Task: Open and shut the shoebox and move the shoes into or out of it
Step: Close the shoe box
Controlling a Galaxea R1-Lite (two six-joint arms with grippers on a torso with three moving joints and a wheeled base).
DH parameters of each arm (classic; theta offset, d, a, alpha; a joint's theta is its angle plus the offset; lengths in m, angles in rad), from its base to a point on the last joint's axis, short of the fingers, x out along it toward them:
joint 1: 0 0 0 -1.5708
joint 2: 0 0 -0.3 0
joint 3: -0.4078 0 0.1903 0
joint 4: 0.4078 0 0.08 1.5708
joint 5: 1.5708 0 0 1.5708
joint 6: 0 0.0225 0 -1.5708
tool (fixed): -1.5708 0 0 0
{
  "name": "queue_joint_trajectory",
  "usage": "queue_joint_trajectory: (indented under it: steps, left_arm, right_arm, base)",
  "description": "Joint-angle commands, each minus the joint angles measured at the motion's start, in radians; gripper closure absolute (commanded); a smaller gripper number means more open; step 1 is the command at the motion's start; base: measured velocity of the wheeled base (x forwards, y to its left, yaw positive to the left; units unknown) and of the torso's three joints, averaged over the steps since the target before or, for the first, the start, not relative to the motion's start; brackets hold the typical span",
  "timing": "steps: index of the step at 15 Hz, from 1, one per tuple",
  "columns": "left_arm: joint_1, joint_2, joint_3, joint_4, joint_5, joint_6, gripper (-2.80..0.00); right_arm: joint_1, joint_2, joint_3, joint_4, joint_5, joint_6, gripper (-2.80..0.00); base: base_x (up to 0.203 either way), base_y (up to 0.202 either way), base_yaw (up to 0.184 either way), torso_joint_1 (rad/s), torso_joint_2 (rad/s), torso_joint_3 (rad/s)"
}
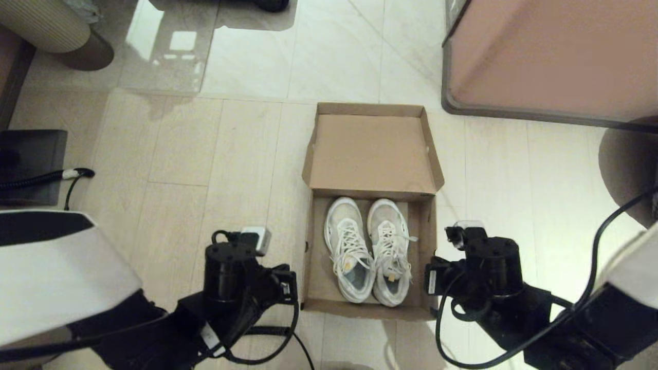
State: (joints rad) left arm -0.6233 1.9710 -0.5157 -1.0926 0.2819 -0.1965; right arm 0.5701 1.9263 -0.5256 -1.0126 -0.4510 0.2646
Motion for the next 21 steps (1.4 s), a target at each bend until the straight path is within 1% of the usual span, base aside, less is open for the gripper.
queue_joint_trajectory:
  steps: [1, 2, 3, 4, 5, 6, 7, 8, 9, 10, 11, 12, 13, 14, 15, 16, 17, 18, 19, 20, 21]
  left_arm:
    - [0.03, -0.17, -0.041, 0.081, -0.061, 0.004, 0.0]
    - [0.053, -0.2, -0.056, 0.153, -0.106, 0.005, 0.0]
    - [0.085, -0.196, -0.071, 0.164, -0.124, 0.005, 0.0]
    - [0.127, -0.178, -0.091, 0.169, -0.132, 0.004, 0.0]
    - [0.163, -0.168, -0.096, 0.169, -0.135, 0.004, 0.0]
    - [0.192, -0.167, -0.085, 0.167, -0.132, 0.003, 0.0]
    - [0.222, -0.174, -0.079, 0.167, -0.13, 0.003, 0.0]
    - [0.251, -0.183, -0.089, 0.168, -0.138, 0.002, 0.0]
    - [0.273, -0.176, -0.111, 0.169, -0.186, -0.01, 0.0]
    - [0.301, -0.164, -0.132, 0.169, -0.265, -0.044, 0.0]
    - [0.337, -0.154, -0.176, 0.177, -0.343, -0.089, 0.0]
    - [0.363, -0.14, -0.218, 0.2, -0.386, -0.119, 0.0]
    - [0.372, -0.12, -0.239, 0.225, -0.401, -0.137, 0.0]
    - [0.369, -0.09, -0.246, 0.227, -0.402, -0.159, 0.0]
    - [0.359, -0.07, -0.244, 0.226, -0.385, -0.184, 0.0]
    - [0.328, -0.074, -0.231, 0.224, -0.357, -0.202, 0.0]
    - [0.321, -0.058, -0.234, 0.219, -0.345, -0.209, 0.0]
    - [0.334, -0.043, -0.27, 0.219, -0.344, -0.21, 0.0]
    - [0.344, -0.037, -0.304, 0.229, -0.344, -0.21, 0.0]
    - [0.347, -0.036, -0.318, 0.254, -0.341, -0.207, 0.0]
    - [0.337, -0.032, -0.314, 0.257, -0.338, -0.208, 0.0]
  right_arm:
    - [-0.033, -0.246, -0.115, 0.308, 0.024, 0.028, 0.0]
    - [-0.052, -0.292, -0.175, 0.49, 0.042, 0.064, 0.0]
    - [-0.077, -0.327, -0.247, 0.624, 0.057, 0.111, 0.0]
    - [-0.124, -0.343, -0.309, 0.713, 0.072, 0.153, 0.0]
    - [-0.193, -0.346, -0.347, 0.76, 0.109, 0.175, 0.0]
    - [-0.27, -0.341, -0.368, 0.788, 0.181, 0.187, 0.0]
    - [-0.354, -0.324, -0.378, 0.808, 0.28, 0.196, 0.0]
    - [-0.426, -0.3, -0.388, 0.818, 0.356, 0.211, 0.0]
    - [-0.482, -0.284, -0.391, 0.825, 0.394, 0.237, 0.0]
    - [-0.508, -0.272, -0.375, 0.83, 0.412, 0.284, 0.0]
    - [-0.505, -0.286, -0.34, 0.83, 0.413, 0.336, 0.0]
    - [-0.502, -0.322, -0.31, 0.83, 0.418, 0.368, 0.0]
    - [-0.51, -0.33, -0.303, 0.829, 0.425, 0.368, 0.0]
    - [-0.531, -0.307, -0.311, 0.818, 0.446, 0.36, 0.0]
    - [-0.559, -0.249, -0.317, 0.792, 0.478, 0.347, 0.0]
    - [-0.594, -0.189, -0.328, 0.754, 0.506, 0.316, 0.0]
    - [-0.634, -0.156, -0.339, 0.713, 0.527, 0.23, 0.0]
    - [-0.649, -0.125, -0.337, 0.688, 0.539, 0.177, 0.0]
    - [-0.651, -0.112, -0.332, 0.664, 0.552, 0.159, 0.0]
    - [-0.652, -0.129, -0.327, 0.628, 0.605, 0.154, 0.0]
    - [-0.657, -0.158, -0.324, 0.599, 0.728, 0.158, 0.0]
  base:
    - [0.0, 0.0, 0.0, 0.0, 0.0, 0.0]
    - [0.0, 0.0, 0.0, 0.0, 0.0, 0.0]
    - [0.0, 0.0, 0.0, 0.0, 0.0, 0.0]
    - [0.0, 0.0, 0.0, 0.0, 0.0, 0.0]
    - [0.0, 0.0, 0.0, 0.0, 0.0, 0.0]
    - [0.0, 0.0, 0.0, 0.0, 0.0, 0.0]
    - [0.0, 0.0, 0.0, 0.0, 0.0, 0.0]
    - [0.0, 0.0, 0.0, 0.0, 0.0, 0.0]
    - [0.0, 0.0, 0.0, 0.0, 0.0, 0.0]
    - [0.0, 0.0, 0.0, 0.0, 0.0, 0.0]
    - [0.0, 0.0, 0.0, 0.0, 0.0, 0.0]
    - [0.0, 0.0, 0.0, 0.0, 0.0, 0.0]
    - [0.0, 0.0, 0.0, 0.0, 0.0, 0.0]
    - [0.0, 0.0, 0.0, 0.0, 0.0, 0.0]
    - [0.0, 0.0, 0.0, 0.0, 0.0, 0.0]
    - [0.0, 0.0, 0.0, 0.0, 0.0, 0.0]
    - [0.0, 0.0, 0.0, 0.0, 0.0, 0.0]
    - [0.0, 0.0, 0.0, 0.0, 0.0, 0.0]
    - [0.0, 0.0, 0.0, 0.0, 0.0, 0.0]
    - [0.0, 0.0, 0.0, 0.0, 0.0, 0.0]
    - [0.0, 0.0, 0.0, 0.0, 0.0, 0.0]
